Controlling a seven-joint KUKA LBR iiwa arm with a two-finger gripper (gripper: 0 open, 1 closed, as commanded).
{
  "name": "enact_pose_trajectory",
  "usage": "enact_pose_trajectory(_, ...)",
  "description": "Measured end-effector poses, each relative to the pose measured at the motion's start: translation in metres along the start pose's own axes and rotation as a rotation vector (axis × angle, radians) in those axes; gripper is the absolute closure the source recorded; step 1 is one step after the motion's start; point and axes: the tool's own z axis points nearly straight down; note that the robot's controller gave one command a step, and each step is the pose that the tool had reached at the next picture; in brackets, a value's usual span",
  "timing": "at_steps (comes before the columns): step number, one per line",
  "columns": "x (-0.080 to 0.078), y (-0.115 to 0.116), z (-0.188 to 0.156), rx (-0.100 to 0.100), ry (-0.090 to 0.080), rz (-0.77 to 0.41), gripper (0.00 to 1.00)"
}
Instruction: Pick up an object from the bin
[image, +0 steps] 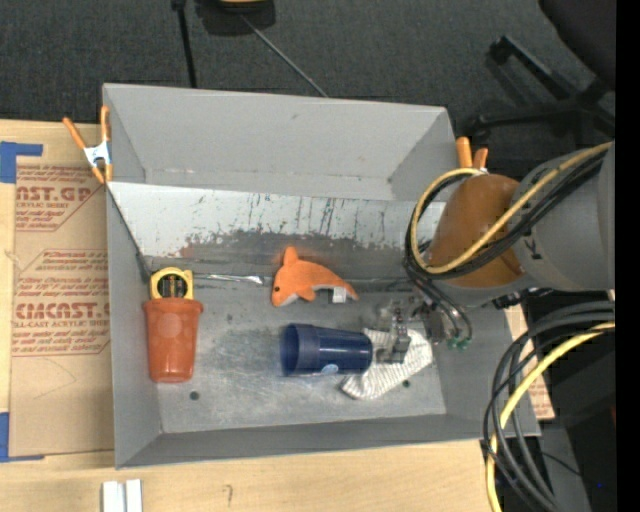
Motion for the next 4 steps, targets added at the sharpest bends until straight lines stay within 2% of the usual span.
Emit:
enact_pose_trajectory(1,0.002,0.003,-0.006,0.000,0.007,0.006,1.00)
enact_pose_trajectory(2,-0.001,0.008,-0.063,0.000,-0.002,-0.012,1.00)
enact_pose_trajectory(3,-0.012,0.007,-0.032,0.001,-0.008,-0.066,1.00)
enact_pose_trajectory(4,0.015,-0.006,-0.184,0.001,-0.009,-0.025,1.00)
